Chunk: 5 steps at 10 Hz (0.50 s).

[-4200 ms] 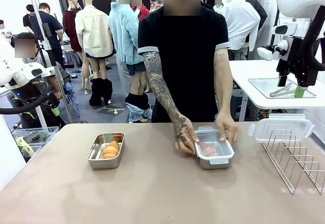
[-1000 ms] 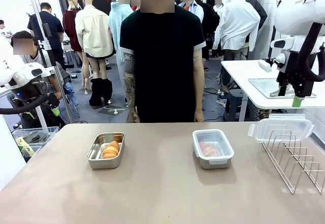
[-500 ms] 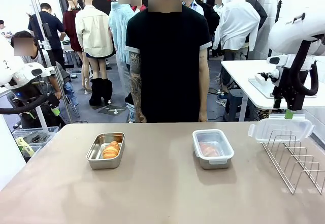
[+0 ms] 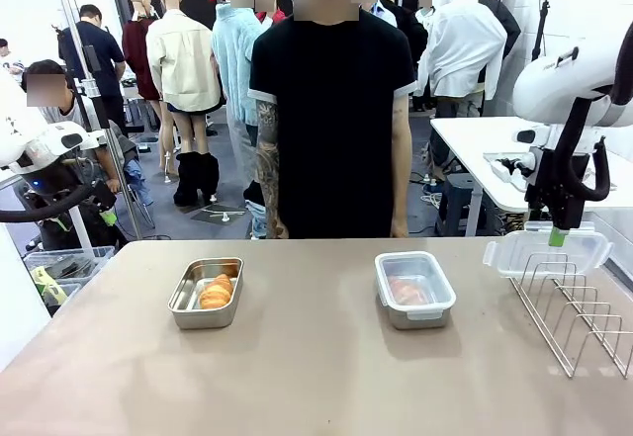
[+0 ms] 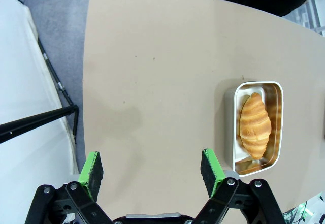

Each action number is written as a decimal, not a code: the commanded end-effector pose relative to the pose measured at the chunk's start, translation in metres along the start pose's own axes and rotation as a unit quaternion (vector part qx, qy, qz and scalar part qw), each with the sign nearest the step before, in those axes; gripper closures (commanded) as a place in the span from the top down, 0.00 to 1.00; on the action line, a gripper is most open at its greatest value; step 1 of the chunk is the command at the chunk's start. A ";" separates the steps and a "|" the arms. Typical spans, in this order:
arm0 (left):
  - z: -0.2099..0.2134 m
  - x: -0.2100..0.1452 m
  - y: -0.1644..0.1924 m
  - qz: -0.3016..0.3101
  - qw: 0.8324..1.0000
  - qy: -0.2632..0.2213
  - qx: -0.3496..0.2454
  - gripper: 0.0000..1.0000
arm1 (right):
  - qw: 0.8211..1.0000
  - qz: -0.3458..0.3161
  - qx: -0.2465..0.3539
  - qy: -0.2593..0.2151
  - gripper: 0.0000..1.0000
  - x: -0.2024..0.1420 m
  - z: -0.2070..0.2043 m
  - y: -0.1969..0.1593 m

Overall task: Place the bread in airtight containers.
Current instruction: Pick up one Airtight Container lid and hand it to the human.

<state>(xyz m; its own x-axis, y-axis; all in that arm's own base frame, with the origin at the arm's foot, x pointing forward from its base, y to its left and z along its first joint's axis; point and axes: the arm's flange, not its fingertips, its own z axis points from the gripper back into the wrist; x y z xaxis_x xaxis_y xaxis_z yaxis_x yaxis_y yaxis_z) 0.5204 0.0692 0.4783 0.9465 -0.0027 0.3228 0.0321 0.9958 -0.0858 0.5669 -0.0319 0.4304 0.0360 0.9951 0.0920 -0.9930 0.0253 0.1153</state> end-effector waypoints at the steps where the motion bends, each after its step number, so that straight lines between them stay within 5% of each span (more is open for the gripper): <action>1: 0.002 -0.001 0.001 -0.003 1.000 0.001 0.005 1.00 | 1.000 0.004 0.006 -0.016 1.00 -0.009 -0.001 -0.020; 3: 0.002 -0.001 0.001 -0.003 1.000 0.001 0.005 1.00 | 1.000 -0.006 0.001 -0.016 1.00 -0.010 -0.002 -0.022; 5: 0.002 -0.001 0.001 -0.003 1.000 0.001 0.005 1.00 | 1.000 -0.008 -0.001 -0.016 0.63 -0.010 0.000 -0.023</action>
<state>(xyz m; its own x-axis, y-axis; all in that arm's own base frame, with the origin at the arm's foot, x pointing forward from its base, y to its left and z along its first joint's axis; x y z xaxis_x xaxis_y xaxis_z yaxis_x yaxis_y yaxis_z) 0.5204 0.0692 0.4782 0.9465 -0.0027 0.3227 0.0321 0.9958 -0.0858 0.5857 -0.0443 0.4251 0.0550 0.9939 0.0952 -0.9926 0.0442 0.1127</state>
